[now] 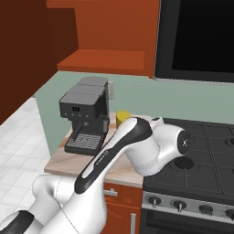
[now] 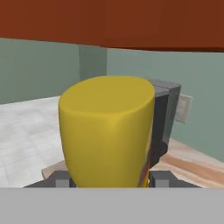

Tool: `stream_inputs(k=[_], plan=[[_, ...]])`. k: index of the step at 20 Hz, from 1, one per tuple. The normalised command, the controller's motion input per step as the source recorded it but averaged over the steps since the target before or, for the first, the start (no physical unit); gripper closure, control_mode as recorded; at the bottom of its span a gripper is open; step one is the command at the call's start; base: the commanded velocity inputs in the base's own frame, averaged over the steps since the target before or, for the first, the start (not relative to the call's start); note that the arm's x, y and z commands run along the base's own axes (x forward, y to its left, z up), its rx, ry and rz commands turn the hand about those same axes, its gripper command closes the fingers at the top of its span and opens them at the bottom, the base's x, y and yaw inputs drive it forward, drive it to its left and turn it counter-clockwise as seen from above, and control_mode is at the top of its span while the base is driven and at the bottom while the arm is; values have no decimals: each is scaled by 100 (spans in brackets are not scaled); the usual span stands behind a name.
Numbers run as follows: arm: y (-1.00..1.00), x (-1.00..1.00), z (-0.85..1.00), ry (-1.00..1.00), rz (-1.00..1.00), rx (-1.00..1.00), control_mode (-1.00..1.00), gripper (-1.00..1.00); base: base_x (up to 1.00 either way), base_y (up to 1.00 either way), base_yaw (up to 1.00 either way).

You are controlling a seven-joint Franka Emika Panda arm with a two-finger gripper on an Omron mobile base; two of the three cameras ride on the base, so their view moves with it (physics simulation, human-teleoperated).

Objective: Take 2 condiments from the cabinet and move them on the counter near the stove.Make sure the condiments are lined up with each other, next to each other.

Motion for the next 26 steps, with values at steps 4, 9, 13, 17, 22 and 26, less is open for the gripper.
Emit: stream_inputs(k=[4, 9, 13, 17, 22, 26], plan=[[-2, 0, -28, -1, 0, -4, -100, 100, 0, 0, 0], [0, 0, -31, -2, 3, -10, -100, 100, 0, 0, 0], [0, 0, -16, 0, 0, -10, -100, 100, 0, 0, 0], [0, 0, -20, 0, 0, -5, -100, 100, 0, 0, 0], [-5, 0, -28, -1, 7, 0, -100, 100, 0, 0, 0], [-17, 0, -23, -2, 11, 0, -100, 100, 0, 0, 0]])
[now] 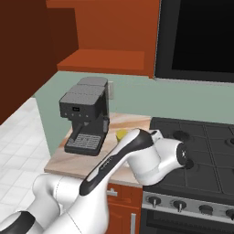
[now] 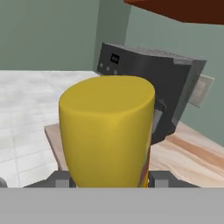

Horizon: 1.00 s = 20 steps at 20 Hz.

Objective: Take 2 condiments from the cabinet and move them on the counter near the stove.Make sure the condiments are lined up with each other, next to each other.

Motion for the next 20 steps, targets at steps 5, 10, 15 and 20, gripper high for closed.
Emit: stream_inputs(k=[5, 10, 15, 20], plan=[[-18, 0, -23, -6, 11, 0, -100, 100, 0, 0, 0], [-23, 4, -22, -4, 13, 0, -100, 100, 0, 0, 0], [-22, 3, -17, 0, 13, 0, -100, 100, 0, 0, 0], [-16, 0, -10, 1, 13, 0, -100, 100, 0, 0, 0]])
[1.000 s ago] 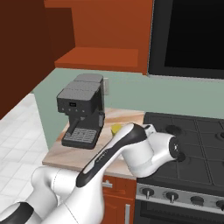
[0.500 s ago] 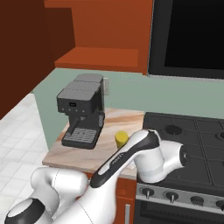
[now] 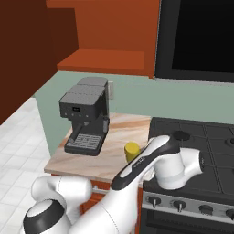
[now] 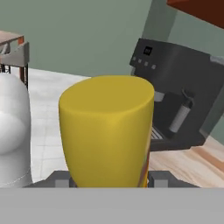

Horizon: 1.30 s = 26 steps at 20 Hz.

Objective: Take 2 condiments from the cabinet and move them on the counter near the stove.Make sure the condiments are lined up with each other, next to each other.

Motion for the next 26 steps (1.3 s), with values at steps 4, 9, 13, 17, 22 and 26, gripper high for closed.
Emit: stream_inputs(k=[4, 9, 13, 17, 22, 26], plan=[[-6, 3, -9, 0, 7, 3, -100, 100, 0, 0, 0], [0, 9, -5, 0, 1, 2, -100, 100, 0, 0, 0], [0, 13, -7, 0, 0, 0, -100, 100, 0, 0, 0], [3, 20, -13, 0, -1, 0, -100, 100, 0, 0, 0], [0, 16, -21, 0, -1, 0, -100, 100, 0, 0, 0], [0, 9, -27, 0, 0, 0, -100, 100, 0, 0, 0]])
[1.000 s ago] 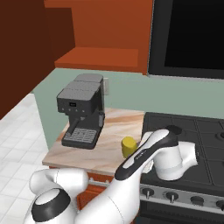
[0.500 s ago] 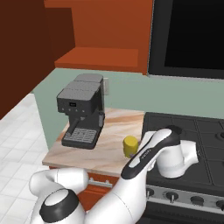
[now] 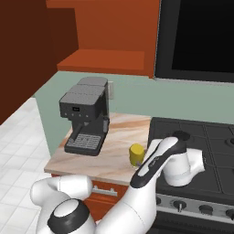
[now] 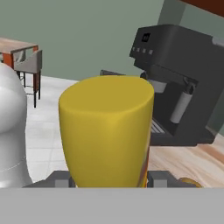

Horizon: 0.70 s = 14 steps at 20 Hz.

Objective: Take 2 condiments from the cabinet and move them on the counter near the stove.Make sure the condiments are lined up with each other, next to each other.

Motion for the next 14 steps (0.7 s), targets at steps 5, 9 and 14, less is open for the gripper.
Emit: stream_inputs(k=[5, 9, 14], plan=[[0, 4, -26, 0, 0, 0, -100, 100, 0, 0, 0], [0, 7, -11, 2, -1, 0, -100, 100, 0, 0, 0], [2, 10, -9, 3, -1, 0, -100, 100, 0, 0, 0]])
